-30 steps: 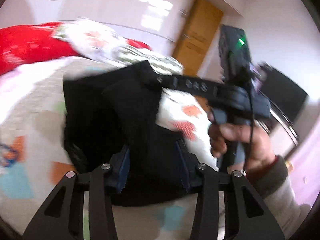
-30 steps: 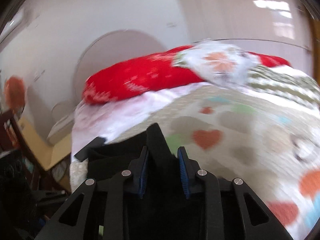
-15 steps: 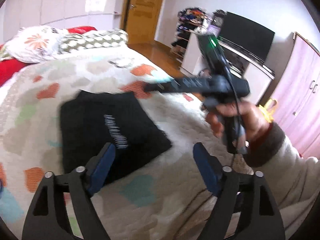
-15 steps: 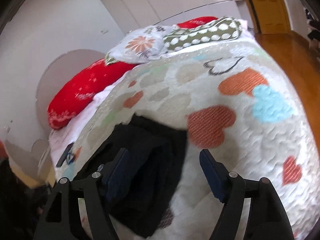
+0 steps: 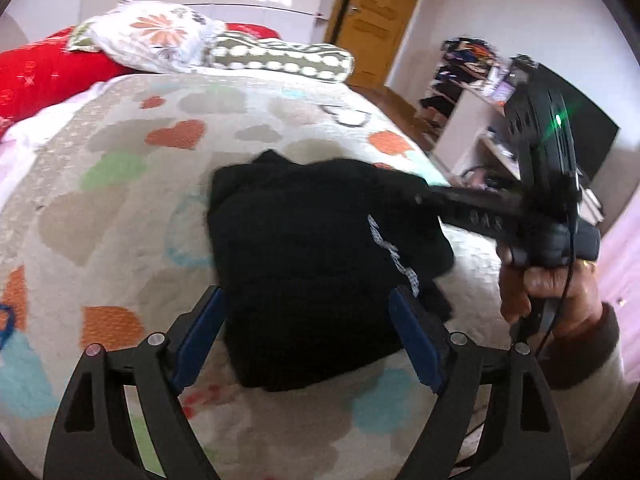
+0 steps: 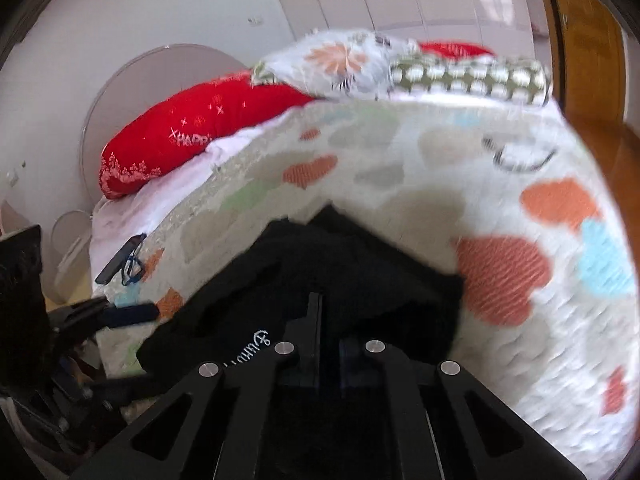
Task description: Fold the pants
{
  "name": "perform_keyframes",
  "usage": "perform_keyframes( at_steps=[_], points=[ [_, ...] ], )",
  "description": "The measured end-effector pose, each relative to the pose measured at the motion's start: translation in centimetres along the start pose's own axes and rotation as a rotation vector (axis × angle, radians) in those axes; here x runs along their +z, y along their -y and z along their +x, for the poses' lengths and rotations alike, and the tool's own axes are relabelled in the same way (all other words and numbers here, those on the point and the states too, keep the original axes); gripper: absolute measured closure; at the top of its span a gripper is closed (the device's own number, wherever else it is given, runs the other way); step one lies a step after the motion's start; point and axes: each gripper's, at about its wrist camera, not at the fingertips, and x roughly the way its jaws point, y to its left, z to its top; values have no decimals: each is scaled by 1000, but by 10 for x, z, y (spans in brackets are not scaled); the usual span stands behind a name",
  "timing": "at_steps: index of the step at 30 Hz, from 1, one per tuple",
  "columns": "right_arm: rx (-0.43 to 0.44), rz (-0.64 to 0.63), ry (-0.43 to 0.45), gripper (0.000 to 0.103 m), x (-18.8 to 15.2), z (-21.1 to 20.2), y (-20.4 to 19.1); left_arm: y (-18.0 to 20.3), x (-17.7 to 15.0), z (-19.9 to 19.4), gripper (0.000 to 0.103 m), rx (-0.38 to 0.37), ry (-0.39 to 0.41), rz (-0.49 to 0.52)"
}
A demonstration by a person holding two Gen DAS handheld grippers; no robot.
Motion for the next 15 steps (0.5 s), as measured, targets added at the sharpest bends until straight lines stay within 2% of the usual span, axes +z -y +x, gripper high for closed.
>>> perform_keyframes(
  at_steps=[3, 5, 6, 7, 8, 10, 13, 15],
  points=[
    [-85, -11, -15, 98, 2, 3, 11, 11, -7, 12, 19, -4, -3, 37],
    [-71, 15, -70, 98, -4, 20, 18, 13, -9, 19, 19, 35, -25, 46],
    [-66, 20, -95, 94, -8, 27, 20, 14, -9, 18, 19, 40, -29, 52],
    [-70, 32, -108, 84, -12, 31, 21, 13, -9, 13, 19, 40, -29, 60],
    [-63, 48, -100, 81, -15, 27, 22, 11, -8, 10, 19, 36, -31, 61],
    [-41, 96, -75, 62, -18, 7, 29, 3, -5, -2, 19, 22, -22, 39],
    [-3, 114, -36, 52, -24, -25, 34, -8, 2, -16, 19, 40, 24, 17],
    [59, 148, -34, 48, -32, -35, 34, -14, 5, -15, 19, 52, 39, 4]
  ],
)
